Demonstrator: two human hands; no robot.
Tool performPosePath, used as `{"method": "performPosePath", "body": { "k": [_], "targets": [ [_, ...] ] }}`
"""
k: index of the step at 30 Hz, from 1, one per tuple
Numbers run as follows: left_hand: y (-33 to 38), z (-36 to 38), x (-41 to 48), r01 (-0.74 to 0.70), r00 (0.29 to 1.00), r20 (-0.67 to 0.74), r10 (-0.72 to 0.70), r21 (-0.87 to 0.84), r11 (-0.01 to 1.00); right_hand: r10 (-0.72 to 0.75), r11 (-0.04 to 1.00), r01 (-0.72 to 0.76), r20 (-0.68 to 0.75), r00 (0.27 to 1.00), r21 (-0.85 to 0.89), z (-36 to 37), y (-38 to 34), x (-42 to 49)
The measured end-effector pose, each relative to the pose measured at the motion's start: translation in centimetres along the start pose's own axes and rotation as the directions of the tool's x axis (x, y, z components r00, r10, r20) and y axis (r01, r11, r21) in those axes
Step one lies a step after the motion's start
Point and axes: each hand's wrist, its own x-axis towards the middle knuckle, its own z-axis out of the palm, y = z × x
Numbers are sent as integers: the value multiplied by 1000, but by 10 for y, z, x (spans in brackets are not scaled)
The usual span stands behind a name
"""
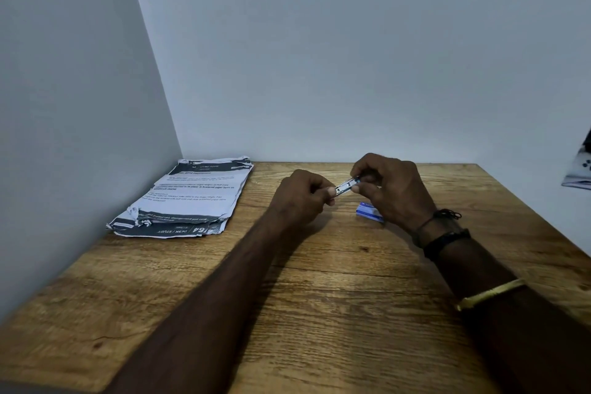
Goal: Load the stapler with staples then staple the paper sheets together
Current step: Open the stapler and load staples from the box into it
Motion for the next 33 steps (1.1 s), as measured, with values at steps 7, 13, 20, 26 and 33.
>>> {"method": "performPosePath", "body": {
  "k": [7,13,20,26,33],
  "targets": [
    [1,-3,0,58,984,-148,-95,-241,969,27,998,-26,-4,1000,56,4,-2,-1],
    [1,-8,0,198,944,-98,-314,-592,781,-74,997,77,159,984,-12,18,-9,-8],
    [-1,-5,2,294,906,-5,-424,-712,638,-211,976,215,273,939,14,27,-11,-9],
    [4,-3,-1,345,912,122,-391,-744,573,-168,985,161,146,975,59,27,-8,-8],
    [15,2,-3,357,933,256,-254,-741,568,146,924,-160,65,987,349,21,-8,-2]
  ]
}}
